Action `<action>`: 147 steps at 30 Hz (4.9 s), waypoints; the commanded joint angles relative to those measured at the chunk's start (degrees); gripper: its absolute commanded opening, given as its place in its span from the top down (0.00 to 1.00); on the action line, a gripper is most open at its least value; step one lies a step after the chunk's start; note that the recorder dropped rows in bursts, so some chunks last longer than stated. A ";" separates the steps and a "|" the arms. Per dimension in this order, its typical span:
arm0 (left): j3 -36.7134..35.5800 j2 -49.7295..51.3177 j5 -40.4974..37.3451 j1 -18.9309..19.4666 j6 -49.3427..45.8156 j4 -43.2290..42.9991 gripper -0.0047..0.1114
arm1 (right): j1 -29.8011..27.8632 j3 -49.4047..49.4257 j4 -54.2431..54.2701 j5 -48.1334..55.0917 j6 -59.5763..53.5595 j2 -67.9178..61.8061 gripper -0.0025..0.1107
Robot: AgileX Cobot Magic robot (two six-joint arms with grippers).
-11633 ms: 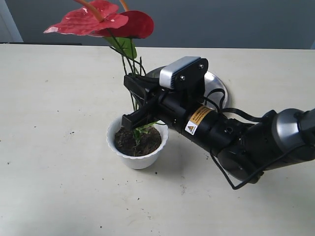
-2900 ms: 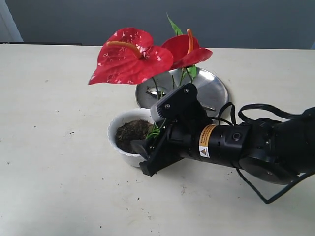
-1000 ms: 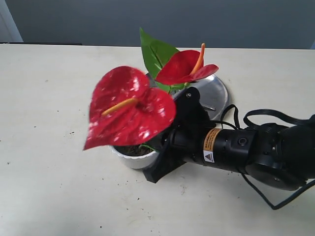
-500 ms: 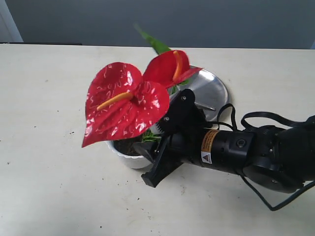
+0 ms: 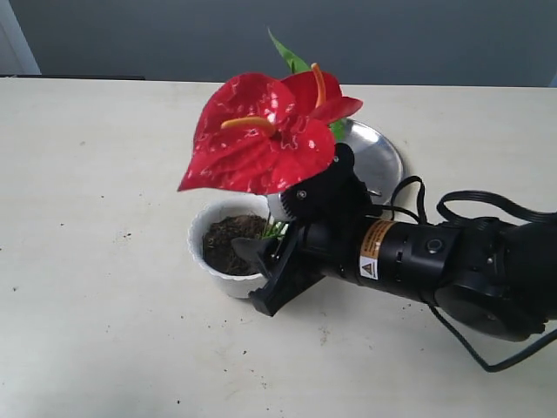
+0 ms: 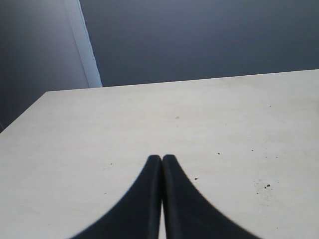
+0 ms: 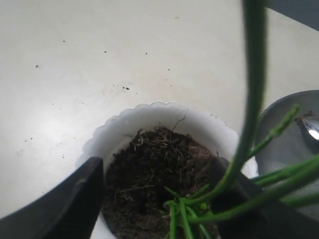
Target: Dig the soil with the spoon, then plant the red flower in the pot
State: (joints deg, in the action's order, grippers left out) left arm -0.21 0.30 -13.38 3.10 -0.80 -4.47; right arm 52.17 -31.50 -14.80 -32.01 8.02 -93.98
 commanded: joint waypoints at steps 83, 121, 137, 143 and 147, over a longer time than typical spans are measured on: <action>0.21 -0.30 0.10 -0.41 0.22 0.44 0.96 | -0.04 8.77 6.66 11.64 -0.55 20.10 0.45; 0.21 -0.30 0.10 -0.41 0.22 0.44 0.96 | -0.04 26.65 20.37 15.70 25.64 52.20 0.98; 0.21 -0.30 0.10 -0.41 0.22 0.44 0.96 | -17.36 26.65 11.75 25.12 17.62 82.65 0.98; 0.21 -0.30 0.10 -0.41 0.22 0.44 0.96 | -28.44 26.65 -3.08 35.25 14.52 93.80 0.98; 0.21 -0.30 0.10 -0.41 0.22 0.44 0.96 | -32.51 26.65 -3.33 46.44 14.70 93.98 0.98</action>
State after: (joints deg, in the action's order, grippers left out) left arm -0.21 0.30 -13.38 3.10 -0.80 -4.47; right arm 22.03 -5.10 -16.77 7.43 23.14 -0.37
